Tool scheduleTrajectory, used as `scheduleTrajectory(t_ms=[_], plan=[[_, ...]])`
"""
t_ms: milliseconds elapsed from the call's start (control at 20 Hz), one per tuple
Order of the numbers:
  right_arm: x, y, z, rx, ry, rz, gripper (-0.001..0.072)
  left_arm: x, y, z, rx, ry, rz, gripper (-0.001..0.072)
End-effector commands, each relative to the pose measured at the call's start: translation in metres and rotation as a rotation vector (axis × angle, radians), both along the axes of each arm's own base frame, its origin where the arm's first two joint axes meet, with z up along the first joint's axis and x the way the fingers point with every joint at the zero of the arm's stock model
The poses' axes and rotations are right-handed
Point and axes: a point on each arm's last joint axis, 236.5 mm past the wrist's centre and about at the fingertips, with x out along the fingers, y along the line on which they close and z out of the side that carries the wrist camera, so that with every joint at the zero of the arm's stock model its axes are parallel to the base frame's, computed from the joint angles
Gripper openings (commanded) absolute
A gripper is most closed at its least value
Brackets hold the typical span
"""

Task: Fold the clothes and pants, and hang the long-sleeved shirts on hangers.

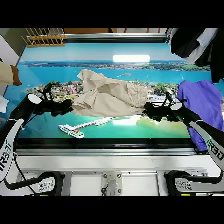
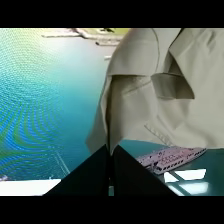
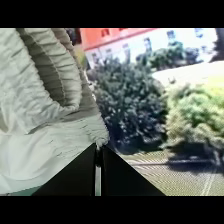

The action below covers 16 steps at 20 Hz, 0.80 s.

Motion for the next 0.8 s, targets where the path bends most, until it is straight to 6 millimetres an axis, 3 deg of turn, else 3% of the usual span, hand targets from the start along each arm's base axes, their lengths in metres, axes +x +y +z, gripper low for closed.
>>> scheduleTrajectory(t_ms=[0,100,150,200,250,300,400,500,600,700,750], plan=[[0.005,-0.004,0.003,-0.029,-0.030,0.015,0.0011,0.000,0.001,0.000,0.002,-0.002,-0.001,0.0007],[0.008,0.001,0.020,-0.047,-0.083,0.107,0.0011,0.006,0.002,0.012,0.000,-0.024,-0.003,0.0007],[0.014,0.002,0.040,-0.061,-0.133,0.164,0.0010,0.015,0.005,0.033,0.000,-0.066,-0.005,0.0007],[0.020,0.001,0.068,-0.087,-0.187,0.220,0.0010,0.028,0.008,0.067,0.005,-0.139,-0.010,0.0007],[0.026,-0.002,0.100,-0.121,-0.245,0.272,0.0010,0.039,0.011,0.108,0.015,-0.230,-0.015,0.0007],[0.030,-0.006,0.141,-0.164,-0.315,0.323,0.0010,0.048,0.014,0.163,0.026,-0.346,-0.021,0.0007],[0.028,-0.013,0.234,-0.244,-0.468,0.390,0.0010,0.044,0.011,0.275,0.064,-0.583,-0.046,0.0007],[0.010,-0.012,0.333,-0.305,-0.659,0.407,0.0010,0.009,0.005,0.394,0.114,-0.858,-0.053,0.0007],[-0.023,-0.010,0.423,-0.365,-0.866,0.386,0.0011,-0.046,-0.003,0.484,0.155,-1.092,-0.045,0.0008],[-0.067,-0.007,0.485,-0.405,-1.024,0.358,0.0010,-0.106,-0.010,0.543,0.189,-1.270,-0.034,0.0007],[-0.090,-0.006,0.506,-0.407,-1.078,0.335,0.0010,-0.133,-0.013,0.564,0.191,-1.339,-0.023,0.0007]])
